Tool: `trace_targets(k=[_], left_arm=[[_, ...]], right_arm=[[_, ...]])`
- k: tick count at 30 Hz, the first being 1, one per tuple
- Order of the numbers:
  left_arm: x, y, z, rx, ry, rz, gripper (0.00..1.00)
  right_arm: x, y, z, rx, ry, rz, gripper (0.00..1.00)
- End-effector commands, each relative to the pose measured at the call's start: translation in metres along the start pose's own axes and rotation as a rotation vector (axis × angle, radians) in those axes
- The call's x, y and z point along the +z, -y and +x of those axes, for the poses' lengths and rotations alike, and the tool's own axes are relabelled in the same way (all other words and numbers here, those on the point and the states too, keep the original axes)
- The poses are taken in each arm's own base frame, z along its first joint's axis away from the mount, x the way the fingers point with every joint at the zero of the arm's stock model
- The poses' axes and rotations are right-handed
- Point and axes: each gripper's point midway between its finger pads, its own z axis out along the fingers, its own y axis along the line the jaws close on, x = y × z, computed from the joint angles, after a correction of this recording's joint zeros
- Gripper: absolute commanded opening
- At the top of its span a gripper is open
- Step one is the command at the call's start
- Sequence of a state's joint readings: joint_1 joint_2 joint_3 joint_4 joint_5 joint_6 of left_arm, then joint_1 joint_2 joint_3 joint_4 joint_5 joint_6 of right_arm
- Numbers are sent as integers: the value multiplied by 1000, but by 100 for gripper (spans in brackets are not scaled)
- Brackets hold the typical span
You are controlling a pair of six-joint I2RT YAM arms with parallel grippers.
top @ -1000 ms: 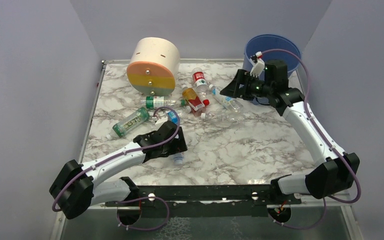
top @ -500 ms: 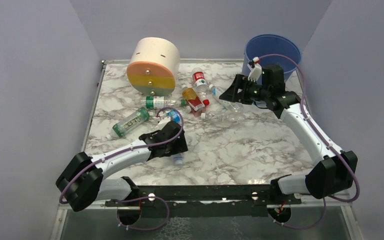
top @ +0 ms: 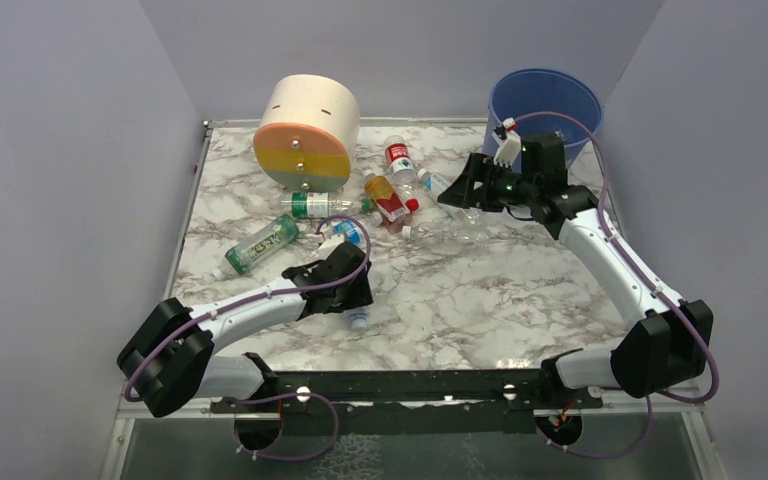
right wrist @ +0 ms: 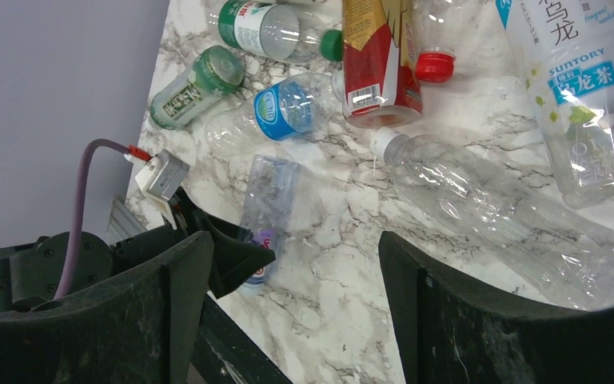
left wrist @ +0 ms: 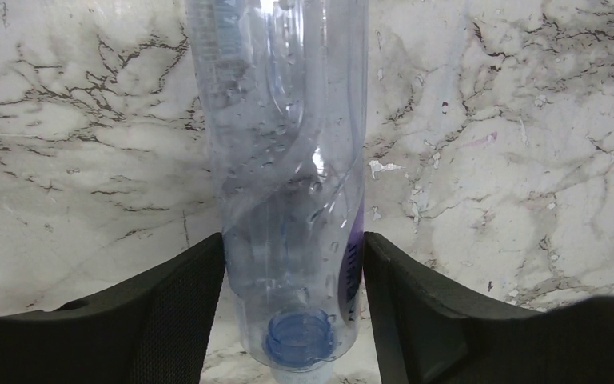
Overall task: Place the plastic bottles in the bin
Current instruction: Pick up the plastic bottle at the center of the board.
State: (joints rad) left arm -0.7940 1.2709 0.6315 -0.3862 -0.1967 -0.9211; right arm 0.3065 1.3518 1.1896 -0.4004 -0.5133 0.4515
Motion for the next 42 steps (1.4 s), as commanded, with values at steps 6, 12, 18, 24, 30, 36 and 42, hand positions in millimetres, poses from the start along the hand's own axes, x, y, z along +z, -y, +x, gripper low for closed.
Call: trace_targets(k=[6, 12, 18, 24, 30, 36, 42], left_arm=[[2, 3, -3, 25, 15, 15, 58], [-4, 12, -7, 34, 18, 54, 55], [-15, 24, -11, 37, 22, 111, 55], [-23, 38, -14, 46, 18, 158, 55], [-34, 55, -20, 55, 35, 220, 55], [-46, 74, -26, 92, 52, 292, 55], [-51, 90, -30, 131, 67, 349, 55]], right_arm=[[2, -2, 1, -28, 6, -19, 79], [3, -1, 3, -28, 0, -20, 79], [1, -3, 4, -28, -1, -24, 79], [1, -3, 7, -26, -5, -29, 78], [-1, -4, 9, -26, -11, -35, 79], [-1, -12, 14, -28, -30, -84, 78], [0, -19, 21, -15, -46, -151, 78]])
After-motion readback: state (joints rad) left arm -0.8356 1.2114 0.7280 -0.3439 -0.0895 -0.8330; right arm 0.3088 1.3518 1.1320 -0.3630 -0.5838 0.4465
